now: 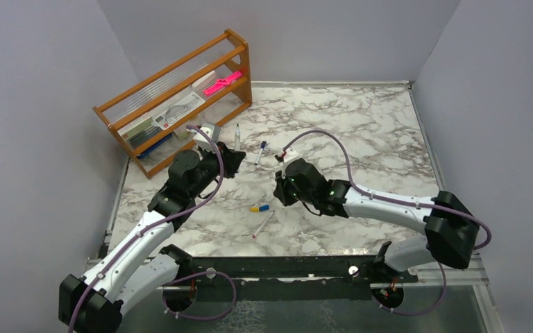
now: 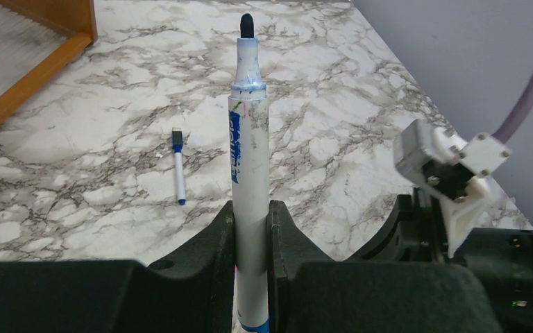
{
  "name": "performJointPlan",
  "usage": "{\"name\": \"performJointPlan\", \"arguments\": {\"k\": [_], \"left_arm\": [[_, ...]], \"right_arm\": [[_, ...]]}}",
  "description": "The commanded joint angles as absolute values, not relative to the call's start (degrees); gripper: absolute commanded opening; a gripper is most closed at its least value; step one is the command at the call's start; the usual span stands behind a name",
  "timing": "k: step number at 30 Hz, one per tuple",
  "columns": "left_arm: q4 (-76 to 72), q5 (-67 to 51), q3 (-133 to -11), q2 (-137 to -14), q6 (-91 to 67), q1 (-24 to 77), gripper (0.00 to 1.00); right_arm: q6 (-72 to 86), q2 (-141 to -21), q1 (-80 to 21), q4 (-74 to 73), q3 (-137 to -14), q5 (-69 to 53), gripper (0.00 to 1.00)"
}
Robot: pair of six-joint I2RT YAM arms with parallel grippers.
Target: Insert the pens into the pen caps
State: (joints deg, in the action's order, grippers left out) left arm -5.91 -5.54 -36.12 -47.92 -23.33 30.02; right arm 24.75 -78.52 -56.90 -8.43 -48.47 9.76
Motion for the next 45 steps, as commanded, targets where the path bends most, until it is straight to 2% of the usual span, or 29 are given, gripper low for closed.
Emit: {"name": "performJointPlan", "arguments": {"k": [1,11,45], "left_arm": [[-5.1,-5.8,-35.8,-47.3,-24.4,29.2,0.00],[-5.9,-5.8,-34.6,-46.3,-24.1,29.1,0.00],[-5.5,-4.7,-33.7,-45.6,-23.6,29.1,0.00]], "right_arm": [[24.1,-82.8,-57.0,-5.6,-48.0,2.3,0.02],[25.3,-91.8,-57.2,-1.4,-48.6,-7.5,0.02],[25.7,-101.9,-57.2,1.9,-54.3,-3.6,0.02]]}}
